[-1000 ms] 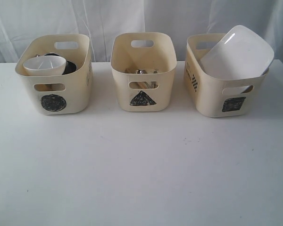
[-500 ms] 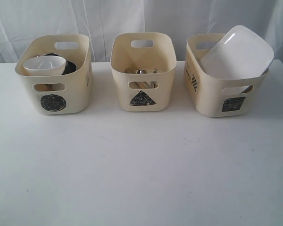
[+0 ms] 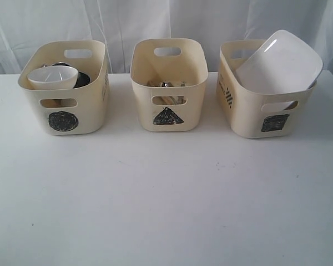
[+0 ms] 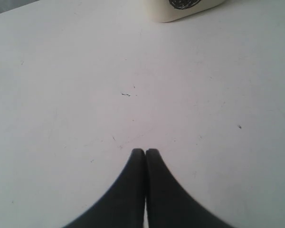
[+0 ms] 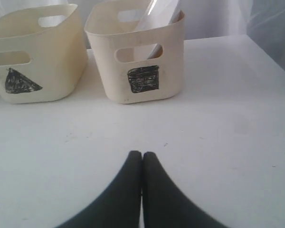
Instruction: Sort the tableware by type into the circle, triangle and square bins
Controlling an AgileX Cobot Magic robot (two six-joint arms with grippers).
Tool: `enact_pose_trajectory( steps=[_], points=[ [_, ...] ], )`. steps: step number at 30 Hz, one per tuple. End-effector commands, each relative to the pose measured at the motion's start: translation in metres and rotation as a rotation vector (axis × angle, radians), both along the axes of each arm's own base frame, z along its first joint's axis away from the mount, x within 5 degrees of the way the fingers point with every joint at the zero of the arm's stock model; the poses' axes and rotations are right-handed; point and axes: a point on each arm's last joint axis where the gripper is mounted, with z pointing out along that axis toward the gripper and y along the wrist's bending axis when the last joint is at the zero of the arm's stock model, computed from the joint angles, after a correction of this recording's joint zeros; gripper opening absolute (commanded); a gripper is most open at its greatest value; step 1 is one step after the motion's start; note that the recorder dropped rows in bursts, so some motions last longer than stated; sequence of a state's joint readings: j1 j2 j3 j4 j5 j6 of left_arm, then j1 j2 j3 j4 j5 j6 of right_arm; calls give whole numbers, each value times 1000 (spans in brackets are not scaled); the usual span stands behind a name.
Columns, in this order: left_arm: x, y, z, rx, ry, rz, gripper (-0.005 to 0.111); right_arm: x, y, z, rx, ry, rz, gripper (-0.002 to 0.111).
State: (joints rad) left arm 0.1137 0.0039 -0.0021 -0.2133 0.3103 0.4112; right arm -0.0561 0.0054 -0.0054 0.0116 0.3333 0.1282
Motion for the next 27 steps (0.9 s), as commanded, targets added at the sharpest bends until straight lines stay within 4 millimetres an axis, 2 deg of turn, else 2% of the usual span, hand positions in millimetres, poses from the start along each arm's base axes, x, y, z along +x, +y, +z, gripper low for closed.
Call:
enact_pose_trajectory(
  steps=[1, 19, 23, 27],
  points=[
    [0, 0, -1, -1, 1, 1, 0, 0, 2, -1, -30, -4, 39, 0],
    [0, 0, -1, -1, 1, 1, 0, 0, 2, -2, -29, 5, 40, 0],
    [1, 5, 2, 79, -30, 25, 0, 0, 2, -2, -29, 5, 40, 0],
    [3, 2, 9, -103, -111, 41, 0, 0, 2, -2, -29, 5, 40, 0]
  ],
)
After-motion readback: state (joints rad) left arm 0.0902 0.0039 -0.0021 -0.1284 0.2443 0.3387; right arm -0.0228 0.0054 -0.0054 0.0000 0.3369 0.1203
